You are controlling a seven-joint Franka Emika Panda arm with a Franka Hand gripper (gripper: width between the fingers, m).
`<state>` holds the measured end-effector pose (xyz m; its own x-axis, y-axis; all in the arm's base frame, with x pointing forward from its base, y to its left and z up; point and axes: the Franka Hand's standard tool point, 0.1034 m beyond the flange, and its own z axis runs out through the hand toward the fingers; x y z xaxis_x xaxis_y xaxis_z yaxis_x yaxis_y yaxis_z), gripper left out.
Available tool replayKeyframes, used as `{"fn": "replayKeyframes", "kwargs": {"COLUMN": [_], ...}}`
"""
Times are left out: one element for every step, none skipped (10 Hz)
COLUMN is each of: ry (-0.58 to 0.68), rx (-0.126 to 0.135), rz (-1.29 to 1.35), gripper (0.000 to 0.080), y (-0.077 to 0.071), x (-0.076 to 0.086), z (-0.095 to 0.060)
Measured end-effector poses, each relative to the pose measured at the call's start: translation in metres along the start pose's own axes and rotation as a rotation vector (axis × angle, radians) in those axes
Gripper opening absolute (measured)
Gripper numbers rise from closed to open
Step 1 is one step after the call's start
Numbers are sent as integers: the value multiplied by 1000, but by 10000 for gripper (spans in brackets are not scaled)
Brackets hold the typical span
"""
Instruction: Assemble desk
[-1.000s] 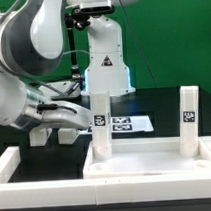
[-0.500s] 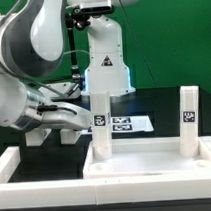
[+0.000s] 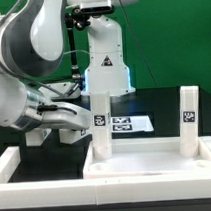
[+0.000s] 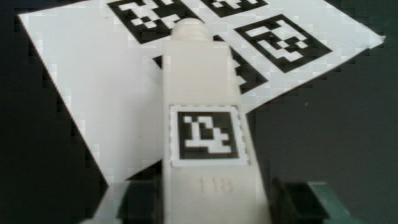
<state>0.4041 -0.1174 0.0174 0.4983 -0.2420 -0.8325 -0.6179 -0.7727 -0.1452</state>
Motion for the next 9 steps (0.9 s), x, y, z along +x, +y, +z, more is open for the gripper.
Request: {"fn": "replayKeyframes", "kwargs": {"ry": [0, 0, 0, -8, -12, -5, 8, 9, 40], "rx": [0, 0, 0, 2, 12, 25, 35, 43, 48], "rz": [0, 0, 0, -5, -24, -53, -66, -80, -105], "gripper": [286, 286, 287, 287, 287, 287, 287, 287, 287], "y": [0, 0, 0, -1, -5, -11, -14, -21, -31], "x": [0, 0, 0, -4, -17, -36, -50, -66, -89], "z": [0, 0, 0, -2, -15, -31, -41, -52, -63]}}
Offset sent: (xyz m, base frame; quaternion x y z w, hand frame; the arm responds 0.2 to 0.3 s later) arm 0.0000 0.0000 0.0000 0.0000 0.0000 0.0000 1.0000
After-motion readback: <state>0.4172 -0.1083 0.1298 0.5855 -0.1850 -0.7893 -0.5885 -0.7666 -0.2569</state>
